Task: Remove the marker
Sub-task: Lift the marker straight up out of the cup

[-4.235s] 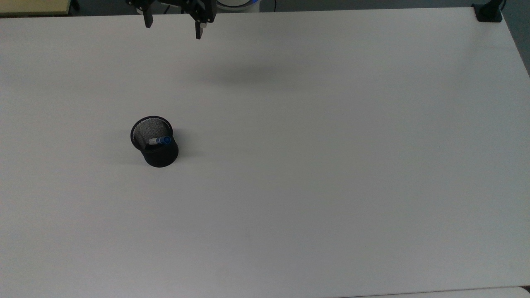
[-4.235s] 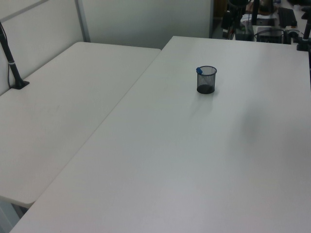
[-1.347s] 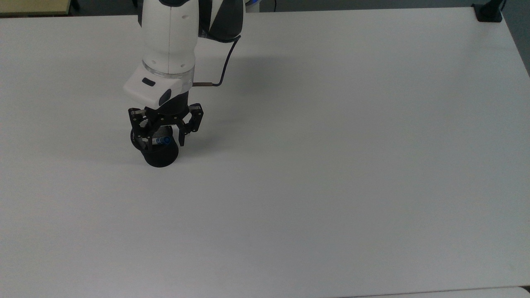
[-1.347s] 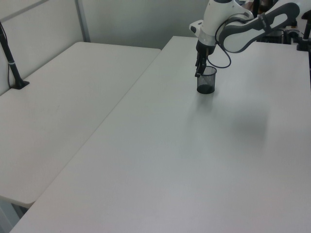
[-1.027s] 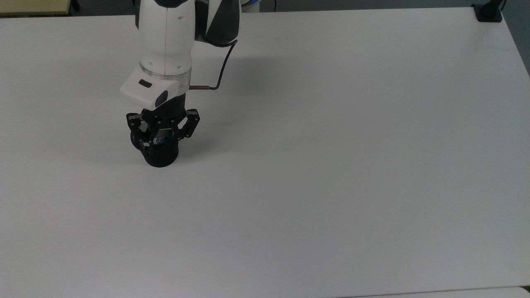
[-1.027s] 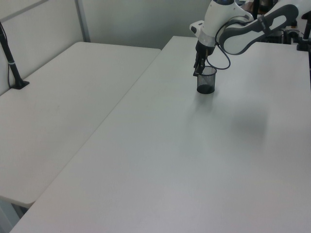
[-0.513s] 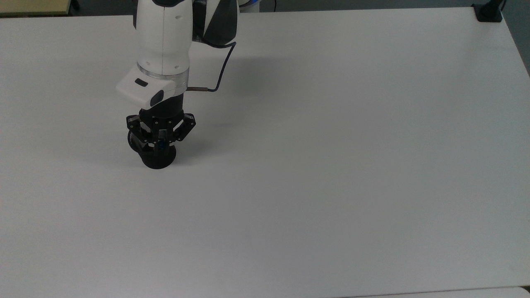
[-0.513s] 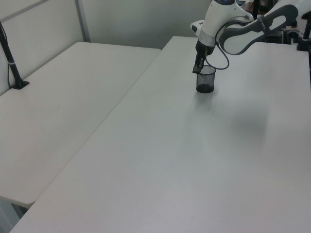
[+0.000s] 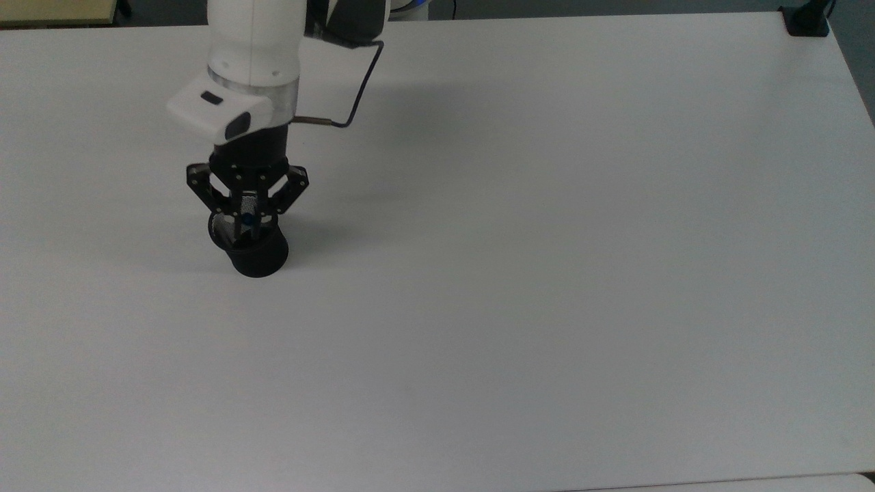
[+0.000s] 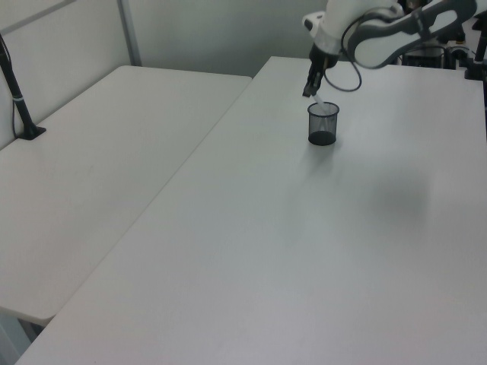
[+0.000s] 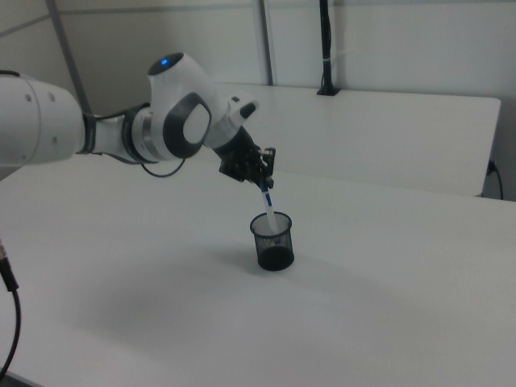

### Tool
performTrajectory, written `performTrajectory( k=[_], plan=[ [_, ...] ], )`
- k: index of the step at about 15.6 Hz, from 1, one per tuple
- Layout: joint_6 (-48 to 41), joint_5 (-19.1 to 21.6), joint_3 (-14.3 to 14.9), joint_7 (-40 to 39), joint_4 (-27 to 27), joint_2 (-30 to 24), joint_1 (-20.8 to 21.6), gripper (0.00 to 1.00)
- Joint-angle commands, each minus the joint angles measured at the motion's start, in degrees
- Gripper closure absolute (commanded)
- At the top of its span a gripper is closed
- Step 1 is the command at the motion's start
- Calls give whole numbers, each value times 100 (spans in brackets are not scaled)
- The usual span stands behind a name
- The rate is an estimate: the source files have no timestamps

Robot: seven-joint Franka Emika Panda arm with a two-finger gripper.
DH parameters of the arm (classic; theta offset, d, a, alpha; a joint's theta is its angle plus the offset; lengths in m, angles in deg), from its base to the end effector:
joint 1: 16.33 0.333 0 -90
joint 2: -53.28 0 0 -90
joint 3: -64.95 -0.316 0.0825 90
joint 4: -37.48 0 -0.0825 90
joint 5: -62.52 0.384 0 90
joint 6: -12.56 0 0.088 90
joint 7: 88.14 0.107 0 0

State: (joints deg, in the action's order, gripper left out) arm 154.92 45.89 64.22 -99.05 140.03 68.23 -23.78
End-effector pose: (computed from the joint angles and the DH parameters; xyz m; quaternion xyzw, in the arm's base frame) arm 0.6602 -0.0772 0.4527 0.9625 0.1275 0.1938 0.1407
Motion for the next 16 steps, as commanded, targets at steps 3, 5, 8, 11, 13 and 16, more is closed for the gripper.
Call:
performTrajectory(
  k=[3,5,8,11,13,16],
  plan=[
    [-998,81,-6,98,133,-993,-19,100],
    [-1297,317,-50,159,116,-1195,7,100],
    [-2113,696,-172,921,-129,-1372,252,100],
    [-3116,784,-226,2255,-201,-1206,770,100],
    [-3634,1046,-234,3092,-201,-978,1043,100],
    [-3821,1416,-234,3778,-192,-460,1272,100]
  ],
)
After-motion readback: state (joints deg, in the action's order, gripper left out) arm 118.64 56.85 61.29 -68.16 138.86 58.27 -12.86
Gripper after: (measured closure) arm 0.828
